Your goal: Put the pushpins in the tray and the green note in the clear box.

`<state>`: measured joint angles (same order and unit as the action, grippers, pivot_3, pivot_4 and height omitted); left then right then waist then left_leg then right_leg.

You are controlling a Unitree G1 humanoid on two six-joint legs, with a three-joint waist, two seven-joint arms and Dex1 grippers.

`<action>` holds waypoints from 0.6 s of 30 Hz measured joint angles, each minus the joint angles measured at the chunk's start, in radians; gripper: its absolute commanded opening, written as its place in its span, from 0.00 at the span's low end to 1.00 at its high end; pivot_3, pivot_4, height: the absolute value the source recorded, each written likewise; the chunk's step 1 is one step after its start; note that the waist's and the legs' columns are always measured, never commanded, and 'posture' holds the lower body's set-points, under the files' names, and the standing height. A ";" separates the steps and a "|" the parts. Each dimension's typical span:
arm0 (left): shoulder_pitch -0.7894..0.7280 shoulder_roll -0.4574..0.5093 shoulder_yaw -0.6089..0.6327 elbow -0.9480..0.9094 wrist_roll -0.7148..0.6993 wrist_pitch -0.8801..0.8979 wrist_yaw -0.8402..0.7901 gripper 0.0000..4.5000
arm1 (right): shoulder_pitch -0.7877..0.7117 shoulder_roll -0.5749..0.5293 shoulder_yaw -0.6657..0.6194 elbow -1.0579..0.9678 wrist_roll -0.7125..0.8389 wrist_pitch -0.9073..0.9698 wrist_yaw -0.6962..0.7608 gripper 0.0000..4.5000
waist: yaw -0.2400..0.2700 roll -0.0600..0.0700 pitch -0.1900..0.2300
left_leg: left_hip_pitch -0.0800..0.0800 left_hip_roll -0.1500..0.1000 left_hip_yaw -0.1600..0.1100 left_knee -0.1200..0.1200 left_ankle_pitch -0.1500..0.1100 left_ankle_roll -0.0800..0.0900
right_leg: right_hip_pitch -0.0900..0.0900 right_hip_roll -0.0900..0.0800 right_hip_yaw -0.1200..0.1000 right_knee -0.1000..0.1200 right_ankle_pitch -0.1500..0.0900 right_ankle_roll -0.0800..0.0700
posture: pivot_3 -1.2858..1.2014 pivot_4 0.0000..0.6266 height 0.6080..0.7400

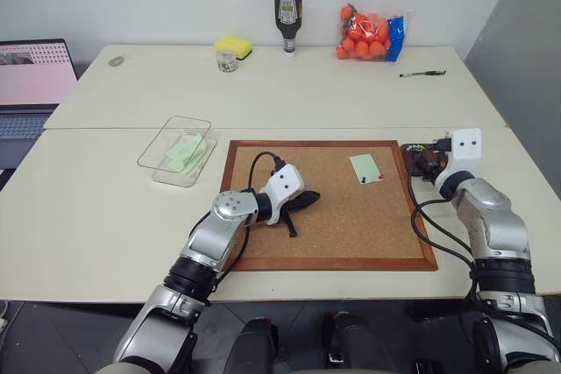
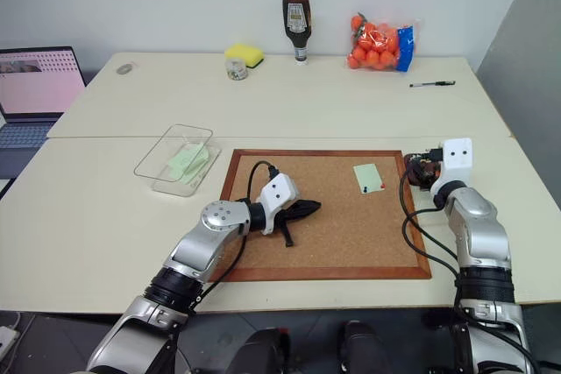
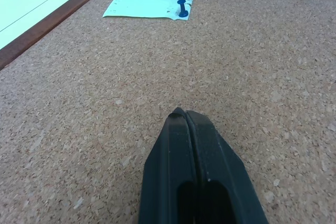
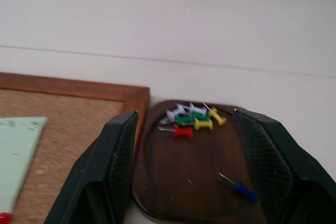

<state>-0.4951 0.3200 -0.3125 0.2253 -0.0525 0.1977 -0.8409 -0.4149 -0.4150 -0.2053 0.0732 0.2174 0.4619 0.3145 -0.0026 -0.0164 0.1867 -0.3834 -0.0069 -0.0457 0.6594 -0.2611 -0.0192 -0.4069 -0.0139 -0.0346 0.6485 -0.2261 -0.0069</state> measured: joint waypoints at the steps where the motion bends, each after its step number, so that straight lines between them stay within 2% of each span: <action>1: 0.000 0.000 0.000 0.002 0.000 -0.003 0.000 0.00 | 0.020 0.000 0.011 -0.041 0.007 0.008 0.018 0.66 | 0.000 0.000 0.000 | 0.000 0.000 0.000 0.000 0.000 0.000 | 0.000 0.000 0.000 0.000 0.000 0.000 | 0.52 0.24 1.00; 8: -0.002 0.001 0.000 0.008 0.002 -0.009 -0.001 0.00 | 0.121 0.018 0.093 -0.138 0.007 0.057 0.056 0.66 | 0.000 0.000 0.000 | 0.001 0.000 -0.002 0.000 0.000 0.000 | 0.000 0.000 0.000 0.000 0.000 0.000 | 0.52 0.24 1.00; 18: -0.003 0.001 0.000 0.009 0.002 -0.010 -0.003 0.00 | 0.121 0.074 0.154 -0.122 -0.010 0.058 0.045 0.66 | 0.000 0.000 0.000 | 0.000 0.000 -0.002 0.000 0.000 0.000 | 0.000 0.000 0.000 0.000 0.000 0.000 | 0.52 0.24 1.00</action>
<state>-0.4978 0.3209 -0.3126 0.2341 -0.0502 0.1873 -0.8440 -0.2943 -0.3413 -0.0511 -0.0491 0.2079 0.5201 0.3599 -0.0028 -0.0163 0.1866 -0.3830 -0.0069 -0.0479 0.6596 -0.2612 -0.0192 -0.4067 -0.0140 -0.0346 0.6482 -0.2260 -0.0067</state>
